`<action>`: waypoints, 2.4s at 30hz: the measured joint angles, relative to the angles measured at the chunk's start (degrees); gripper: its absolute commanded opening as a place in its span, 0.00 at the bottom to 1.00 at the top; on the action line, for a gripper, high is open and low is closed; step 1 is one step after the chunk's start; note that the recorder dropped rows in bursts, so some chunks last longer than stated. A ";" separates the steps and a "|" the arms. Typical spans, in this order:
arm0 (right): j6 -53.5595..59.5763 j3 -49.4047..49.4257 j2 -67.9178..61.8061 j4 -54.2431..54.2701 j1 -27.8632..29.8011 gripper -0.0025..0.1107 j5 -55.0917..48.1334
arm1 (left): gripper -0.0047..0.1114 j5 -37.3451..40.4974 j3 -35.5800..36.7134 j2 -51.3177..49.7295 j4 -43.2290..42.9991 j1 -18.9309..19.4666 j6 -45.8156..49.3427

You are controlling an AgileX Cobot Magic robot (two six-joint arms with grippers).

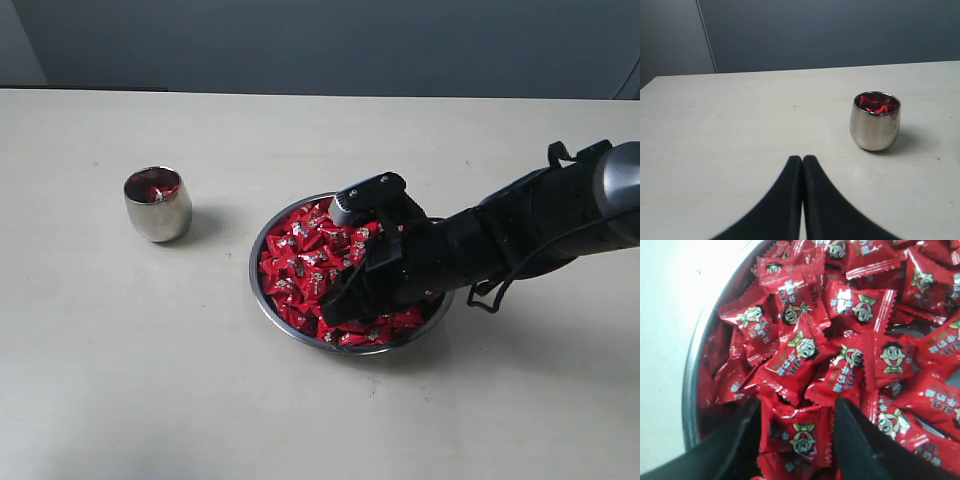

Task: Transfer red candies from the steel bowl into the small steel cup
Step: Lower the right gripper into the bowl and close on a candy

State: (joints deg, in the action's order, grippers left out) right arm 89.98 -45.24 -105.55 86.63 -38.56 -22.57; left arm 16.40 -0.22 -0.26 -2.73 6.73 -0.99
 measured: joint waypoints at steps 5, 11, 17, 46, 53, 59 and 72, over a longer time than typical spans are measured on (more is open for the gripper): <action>0.00 0.00 0.00 0.00 -1.53 0.42 0.51 | 0.04 0.00 0.00 0.00 0.00 0.00 0.00; -0.13 0.00 0.00 0.12 -2.53 0.42 2.47 | 0.04 0.00 0.00 0.00 0.00 0.00 0.00; -0.46 0.00 0.00 0.84 -2.65 0.42 2.82 | 0.04 0.00 0.00 0.00 0.00 0.00 0.00; -1.15 0.00 0.00 0.99 -4.51 0.01 3.87 | 0.04 0.00 0.00 0.00 0.00 0.00 0.00; -1.15 0.00 0.00 0.96 -4.51 0.02 5.13 | 0.04 0.00 0.00 0.00 0.00 0.00 0.00; -1.15 0.00 0.45 0.86 -4.51 0.02 10.85 | 0.04 0.00 0.00 0.00 0.00 0.00 0.00; -1.15 0.00 6.93 0.86 -4.51 0.02 16.33 | 0.04 0.00 0.00 0.00 0.00 0.00 0.00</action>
State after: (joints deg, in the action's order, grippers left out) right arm 88.83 -45.24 -98.63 87.50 -43.08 -6.24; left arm 16.40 -0.22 -0.26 -2.73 6.73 -0.99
